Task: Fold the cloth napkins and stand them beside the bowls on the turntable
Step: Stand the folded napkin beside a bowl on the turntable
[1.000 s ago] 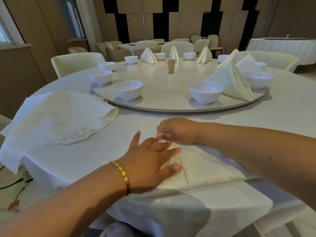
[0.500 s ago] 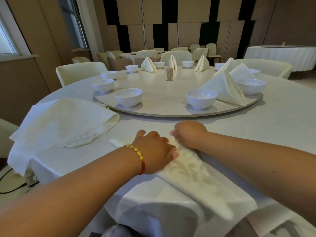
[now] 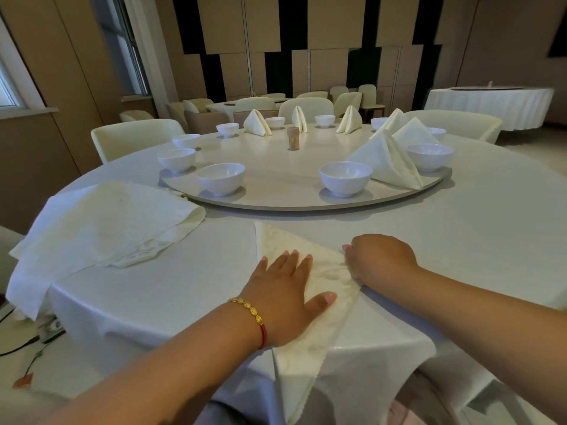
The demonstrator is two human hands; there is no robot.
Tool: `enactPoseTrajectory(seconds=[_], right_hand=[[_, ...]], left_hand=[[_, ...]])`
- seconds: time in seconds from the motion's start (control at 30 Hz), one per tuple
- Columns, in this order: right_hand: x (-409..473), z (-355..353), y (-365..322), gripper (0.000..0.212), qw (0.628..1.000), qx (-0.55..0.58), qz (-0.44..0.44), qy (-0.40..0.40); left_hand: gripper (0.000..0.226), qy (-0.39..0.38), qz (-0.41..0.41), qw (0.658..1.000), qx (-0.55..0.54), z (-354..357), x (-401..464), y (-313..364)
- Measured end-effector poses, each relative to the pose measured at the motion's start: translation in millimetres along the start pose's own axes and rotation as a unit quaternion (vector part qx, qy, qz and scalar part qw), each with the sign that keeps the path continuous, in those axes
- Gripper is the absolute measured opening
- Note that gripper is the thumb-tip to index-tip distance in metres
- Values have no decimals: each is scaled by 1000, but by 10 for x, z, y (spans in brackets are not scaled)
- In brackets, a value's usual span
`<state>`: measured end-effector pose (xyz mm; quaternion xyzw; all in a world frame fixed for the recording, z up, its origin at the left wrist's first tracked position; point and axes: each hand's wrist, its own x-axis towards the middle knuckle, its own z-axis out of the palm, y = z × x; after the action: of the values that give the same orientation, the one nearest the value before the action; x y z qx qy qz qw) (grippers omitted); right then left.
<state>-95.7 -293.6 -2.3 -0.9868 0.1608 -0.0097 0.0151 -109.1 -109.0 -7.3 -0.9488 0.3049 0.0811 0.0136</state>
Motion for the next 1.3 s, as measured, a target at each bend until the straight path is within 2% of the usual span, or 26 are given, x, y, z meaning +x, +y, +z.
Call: enactPoseTrajectory(seconds=[0.23, 0.3, 0.37, 0.4, 0.43, 0.5, 0.57, 0.67, 0.97, 1.2, 1.3], right_hand=[[-16, 28, 8, 38, 999, 5, -11, 38], [-52, 10, 22, 43, 987, 26, -45, 151], [-151, -36, 2, 56, 946, 82, -146, 278], [-207, -59, -15, 65, 926, 106, -214, 294], [-267, -63, -31, 74, 913, 122, -277, 273], [-380, -27, -67, 90, 915, 148, -350, 136], [-432, 21, -79, 96, 919, 155, -362, 6], [-448, 21, -58, 85, 933, 98, -333, -98], [-447, -11, -48, 94, 931, 30, -336, -136], [-459, -31, -40, 99, 930, 27, -336, -149], [-458, -26, -41, 100, 931, 31, -331, -150]], left_hand=[[77, 11, 4, 1000, -4, 52, 16, -14], [77, 11, 2, 1000, -2, 57, 23, -14], [77, 13, 4, 1000, -1, 60, 25, -19], [76, 17, 6, 1000, -2, 62, 27, -19], [76, 23, 10, 1000, -4, 66, 28, -19], [76, 37, 16, 999, -16, 71, 28, -18], [74, 47, 19, 998, -22, 73, 23, -14], [72, 40, 21, 999, -18, 79, 14, -14], [66, 7, 31, 999, -42, 38, 36, -137], [65, 2, -41, 998, -40, -38, 386, -403], [64, 5, -39, 998, -40, -36, 432, -450]])
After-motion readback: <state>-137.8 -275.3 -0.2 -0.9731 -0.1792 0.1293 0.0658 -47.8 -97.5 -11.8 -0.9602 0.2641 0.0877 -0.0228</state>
